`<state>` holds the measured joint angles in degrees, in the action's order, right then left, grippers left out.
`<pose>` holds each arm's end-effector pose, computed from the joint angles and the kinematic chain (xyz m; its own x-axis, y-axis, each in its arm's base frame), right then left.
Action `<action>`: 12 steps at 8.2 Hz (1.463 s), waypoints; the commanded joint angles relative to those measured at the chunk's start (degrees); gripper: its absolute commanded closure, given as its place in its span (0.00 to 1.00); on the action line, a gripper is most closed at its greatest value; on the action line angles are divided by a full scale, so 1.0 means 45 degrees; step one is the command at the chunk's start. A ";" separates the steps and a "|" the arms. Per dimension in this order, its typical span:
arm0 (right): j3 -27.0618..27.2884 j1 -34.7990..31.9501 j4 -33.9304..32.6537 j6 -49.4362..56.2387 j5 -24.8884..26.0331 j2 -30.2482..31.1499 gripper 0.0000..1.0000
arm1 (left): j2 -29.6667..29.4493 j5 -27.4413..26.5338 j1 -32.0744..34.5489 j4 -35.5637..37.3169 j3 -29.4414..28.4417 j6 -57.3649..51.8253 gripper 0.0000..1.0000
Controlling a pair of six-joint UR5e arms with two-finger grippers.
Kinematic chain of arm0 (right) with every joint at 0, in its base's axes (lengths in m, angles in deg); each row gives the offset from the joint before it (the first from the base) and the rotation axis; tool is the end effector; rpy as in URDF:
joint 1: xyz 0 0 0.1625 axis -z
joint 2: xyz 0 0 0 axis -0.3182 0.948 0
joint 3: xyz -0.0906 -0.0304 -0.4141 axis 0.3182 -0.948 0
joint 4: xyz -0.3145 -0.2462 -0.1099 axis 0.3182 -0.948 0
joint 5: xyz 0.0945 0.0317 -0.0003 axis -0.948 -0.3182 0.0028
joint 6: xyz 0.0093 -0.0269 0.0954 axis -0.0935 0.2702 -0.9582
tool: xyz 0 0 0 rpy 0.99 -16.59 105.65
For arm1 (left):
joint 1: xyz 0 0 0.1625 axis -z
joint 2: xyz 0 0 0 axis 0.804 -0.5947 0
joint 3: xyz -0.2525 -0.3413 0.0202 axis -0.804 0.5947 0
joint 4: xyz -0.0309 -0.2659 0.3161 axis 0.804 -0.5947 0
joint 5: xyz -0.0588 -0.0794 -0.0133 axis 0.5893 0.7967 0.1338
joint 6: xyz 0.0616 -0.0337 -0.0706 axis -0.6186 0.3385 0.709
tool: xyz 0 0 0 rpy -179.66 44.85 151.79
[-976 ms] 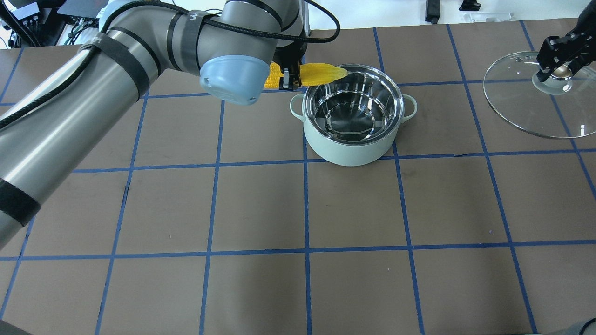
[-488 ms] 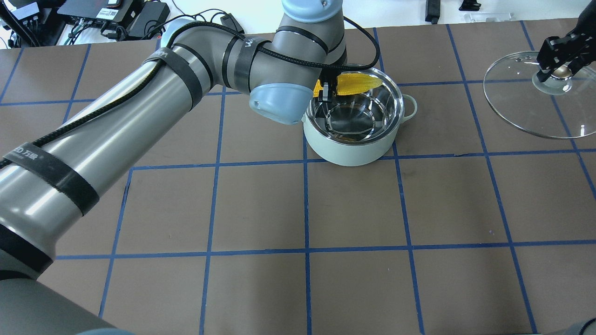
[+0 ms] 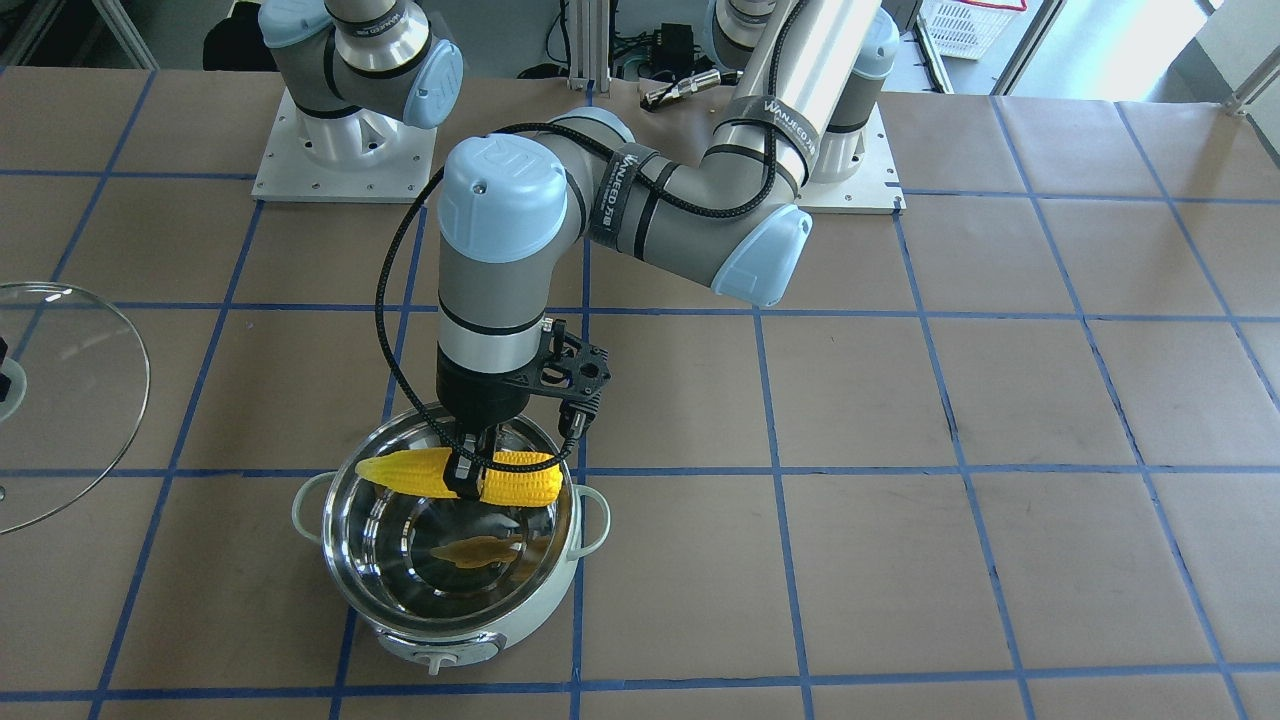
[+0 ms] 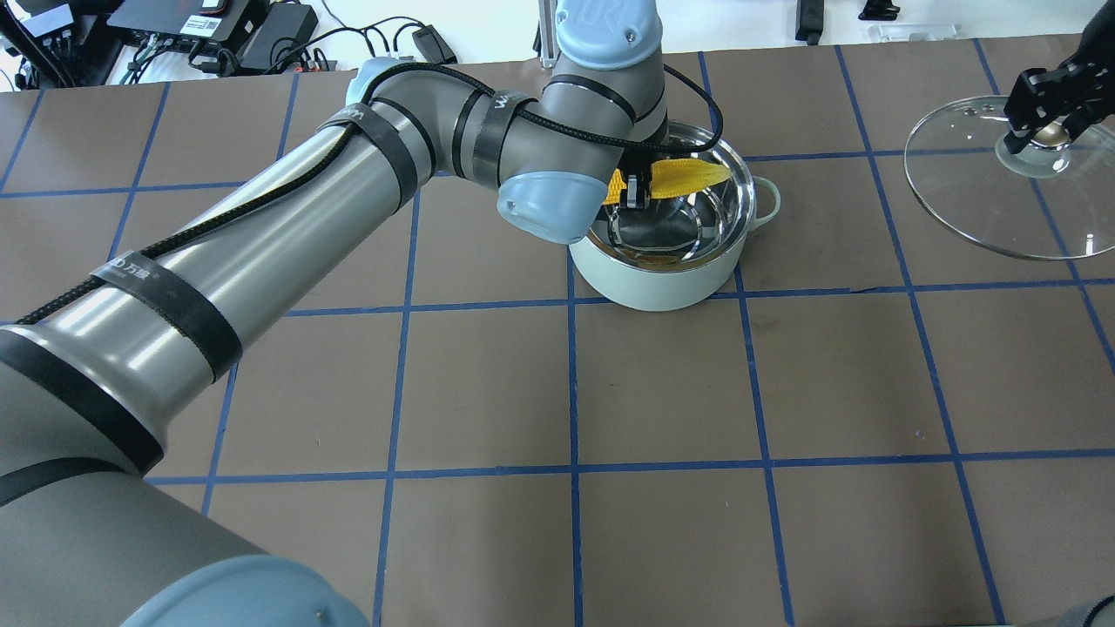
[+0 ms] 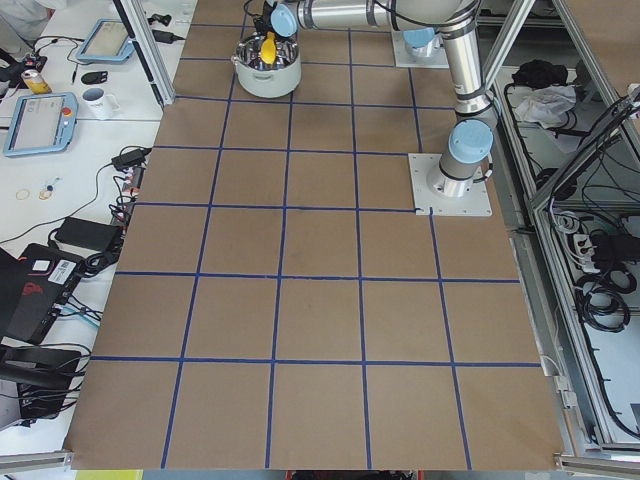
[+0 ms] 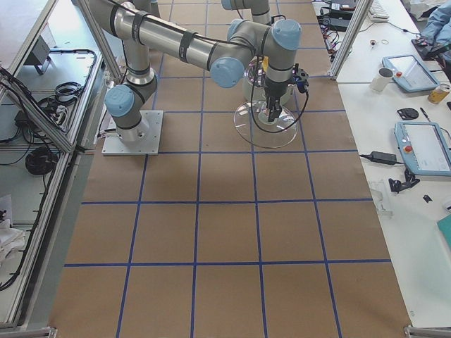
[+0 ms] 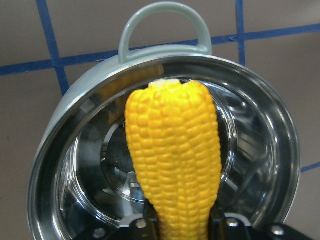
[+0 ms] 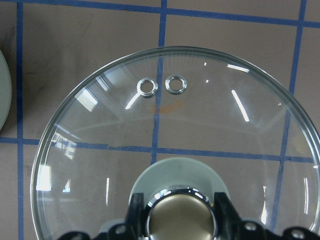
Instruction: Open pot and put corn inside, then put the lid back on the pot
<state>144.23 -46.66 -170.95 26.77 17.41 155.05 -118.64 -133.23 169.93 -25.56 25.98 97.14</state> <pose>-0.1240 -0.5832 0.4449 -0.9962 -0.0817 0.0286 -0.0824 0.9963 -0.0226 -0.4428 -0.5823 0.3372 -0.1218 -0.9544 0.2725 -0.9775 0.1629 0.1337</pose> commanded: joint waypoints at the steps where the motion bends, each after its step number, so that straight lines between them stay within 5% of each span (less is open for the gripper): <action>1: 0.0000 0.0000 0.0001 0.0043 -0.0039 -0.0019 0.80 | -0.0431 0.0061 0.0027 0.0007 -0.0013 0.0224 1.00; 9: 0.0000 0.0000 0.0001 0.0063 0.0000 0.0039 0.80 | -0.1057 0.0061 0.0027 0.0007 -0.0072 0.0301 1.00; 12: 0.0000 0.0000 0.0020 0.0063 0.0019 0.0039 0.80 | -0.1134 0.1270 0.0066 0.0007 -0.0579 0.0517 1.00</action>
<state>144.23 -46.66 -170.94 27.06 17.38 155.22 -123.04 -130.45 170.12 -25.54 24.53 99.10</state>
